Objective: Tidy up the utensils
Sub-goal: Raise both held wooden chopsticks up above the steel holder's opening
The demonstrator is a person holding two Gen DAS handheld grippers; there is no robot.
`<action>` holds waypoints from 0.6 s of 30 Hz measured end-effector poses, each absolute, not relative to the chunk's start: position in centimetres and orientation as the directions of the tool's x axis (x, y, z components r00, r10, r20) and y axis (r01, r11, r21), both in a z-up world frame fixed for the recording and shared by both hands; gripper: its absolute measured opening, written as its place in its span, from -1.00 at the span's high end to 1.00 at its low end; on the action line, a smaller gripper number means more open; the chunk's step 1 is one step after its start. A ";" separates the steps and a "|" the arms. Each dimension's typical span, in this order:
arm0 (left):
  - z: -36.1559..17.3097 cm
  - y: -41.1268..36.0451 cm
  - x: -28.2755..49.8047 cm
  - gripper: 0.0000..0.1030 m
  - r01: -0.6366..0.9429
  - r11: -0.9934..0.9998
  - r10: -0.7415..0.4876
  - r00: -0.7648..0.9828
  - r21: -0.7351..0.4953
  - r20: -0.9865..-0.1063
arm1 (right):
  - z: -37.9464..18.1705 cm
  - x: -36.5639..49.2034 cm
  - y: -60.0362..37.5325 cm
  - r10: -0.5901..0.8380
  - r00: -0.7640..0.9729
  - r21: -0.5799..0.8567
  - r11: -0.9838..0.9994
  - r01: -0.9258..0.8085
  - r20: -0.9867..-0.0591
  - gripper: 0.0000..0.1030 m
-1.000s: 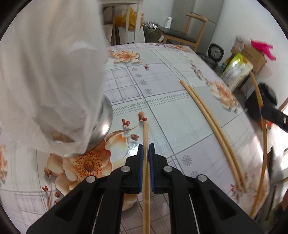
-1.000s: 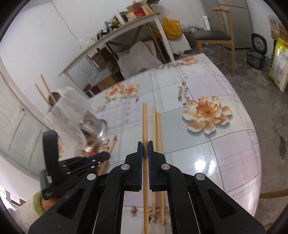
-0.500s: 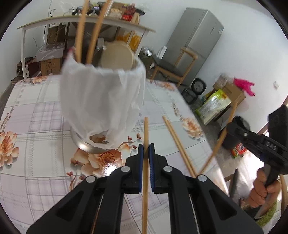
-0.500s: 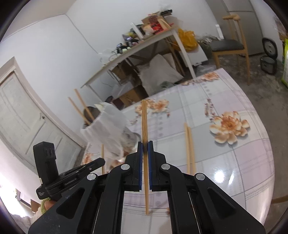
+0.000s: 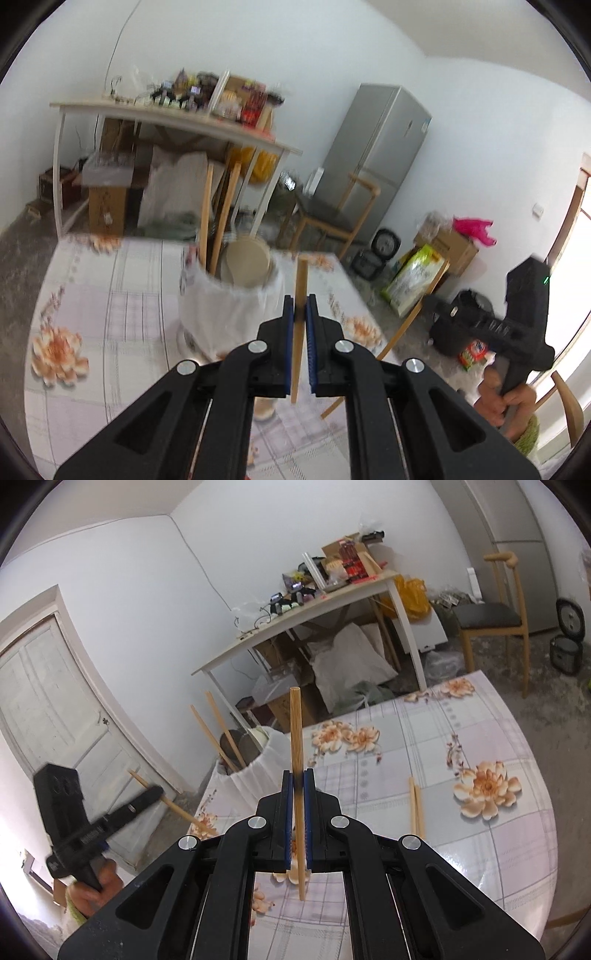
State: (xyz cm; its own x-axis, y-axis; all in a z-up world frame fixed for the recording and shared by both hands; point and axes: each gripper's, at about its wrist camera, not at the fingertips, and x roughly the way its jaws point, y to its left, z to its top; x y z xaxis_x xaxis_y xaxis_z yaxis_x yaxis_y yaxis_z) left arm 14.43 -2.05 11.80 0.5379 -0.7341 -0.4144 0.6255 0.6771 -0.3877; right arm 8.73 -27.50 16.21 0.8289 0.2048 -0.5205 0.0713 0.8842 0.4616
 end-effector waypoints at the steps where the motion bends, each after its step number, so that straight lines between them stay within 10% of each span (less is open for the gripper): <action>1: 12.4 -1.9 14.5 0.89 0.631 0.676 -0.736 0.546 -0.381 -0.401 | 16.3 8.7 -27.5 0.202 0.831 0.460 0.885 0.072 -0.519 0.93; 18: 23.5 0.5 17.5 0.89 0.653 0.697 -0.712 0.681 -0.296 -0.173 | 16.5 8.8 -27.3 0.200 0.831 0.460 0.885 0.074 -0.518 0.93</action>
